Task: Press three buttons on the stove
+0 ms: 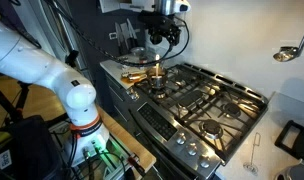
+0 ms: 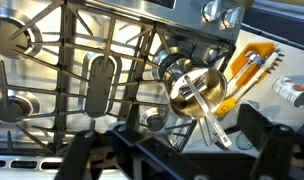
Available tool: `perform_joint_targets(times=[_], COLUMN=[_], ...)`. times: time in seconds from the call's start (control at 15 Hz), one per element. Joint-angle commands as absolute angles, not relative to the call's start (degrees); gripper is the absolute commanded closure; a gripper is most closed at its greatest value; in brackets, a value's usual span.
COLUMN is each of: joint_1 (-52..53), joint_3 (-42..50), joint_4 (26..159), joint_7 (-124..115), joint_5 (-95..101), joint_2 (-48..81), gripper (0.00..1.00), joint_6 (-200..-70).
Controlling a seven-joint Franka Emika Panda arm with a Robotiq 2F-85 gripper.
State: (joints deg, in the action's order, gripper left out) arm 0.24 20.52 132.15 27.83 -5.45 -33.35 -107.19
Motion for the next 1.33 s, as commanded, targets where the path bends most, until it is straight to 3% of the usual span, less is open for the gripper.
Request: perform_joint_targets(times=[0.0, 0.73, 1.27], joint_1=[-1.25, -3.44, -13.99], joint_3=[19.38, 19.61, 19.45], joint_4=[132.03, 139.34, 150.01], joint_7=[28.51, 30.57, 21.63], joint_5=[-6.25, -3.28, 5.67], joint_2=[-33.00, -33.14, -29.83], gripper=[0.00, 0.00, 0.00], joint_6=[-107.02, -106.60, -119.44])
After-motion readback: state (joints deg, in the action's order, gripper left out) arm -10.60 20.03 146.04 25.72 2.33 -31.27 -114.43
